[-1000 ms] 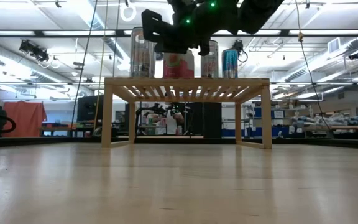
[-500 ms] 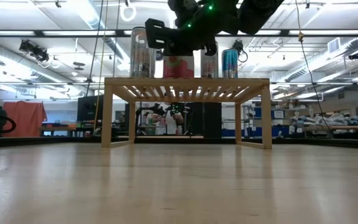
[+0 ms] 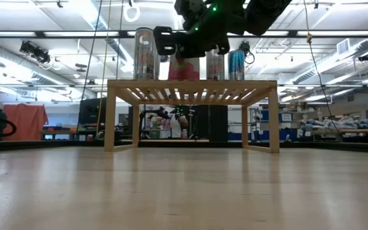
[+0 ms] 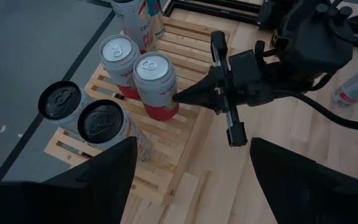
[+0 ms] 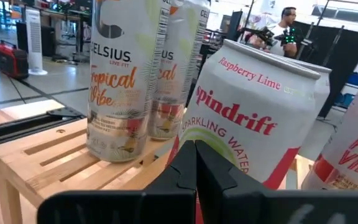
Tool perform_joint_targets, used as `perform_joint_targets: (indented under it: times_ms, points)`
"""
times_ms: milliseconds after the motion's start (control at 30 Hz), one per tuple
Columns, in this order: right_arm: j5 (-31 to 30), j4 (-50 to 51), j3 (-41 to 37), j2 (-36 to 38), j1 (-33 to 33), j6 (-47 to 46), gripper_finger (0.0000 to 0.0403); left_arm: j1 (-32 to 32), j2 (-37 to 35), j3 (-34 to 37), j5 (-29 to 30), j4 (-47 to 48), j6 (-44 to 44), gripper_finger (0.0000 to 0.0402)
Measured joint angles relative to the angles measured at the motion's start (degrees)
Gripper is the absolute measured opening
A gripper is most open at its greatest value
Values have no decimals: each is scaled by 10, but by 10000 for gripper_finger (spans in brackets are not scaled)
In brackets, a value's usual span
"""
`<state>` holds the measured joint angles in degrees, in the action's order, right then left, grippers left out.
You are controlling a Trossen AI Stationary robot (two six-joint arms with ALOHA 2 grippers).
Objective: Place canned beverage on shelf
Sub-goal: Put the pink white soda can on the shelf aligned with the other pink white soda can
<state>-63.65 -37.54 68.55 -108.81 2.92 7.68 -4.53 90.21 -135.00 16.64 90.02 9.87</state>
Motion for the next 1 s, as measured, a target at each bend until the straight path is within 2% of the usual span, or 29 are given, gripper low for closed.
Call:
perform_joint_targets:
  times_ms: [167, 467, 700, 1000]
  points:
    - [10, -4, 0, 0, 6, -13, 4, 0, 0, 0, 0, 0, 0, 315]
    - [126, -19, 0, 0, -8, -41, 4, 0, 0, 0, 0, 0, 4, 315]
    - [149, -19, 0, -1, -27, -46, 4, 0, 0, 0, 0, 0, 1, 315]
    - [133, -10, 0, -7, -29, -62, 4, 0, 0, 0, 0, 0, 1, 315]
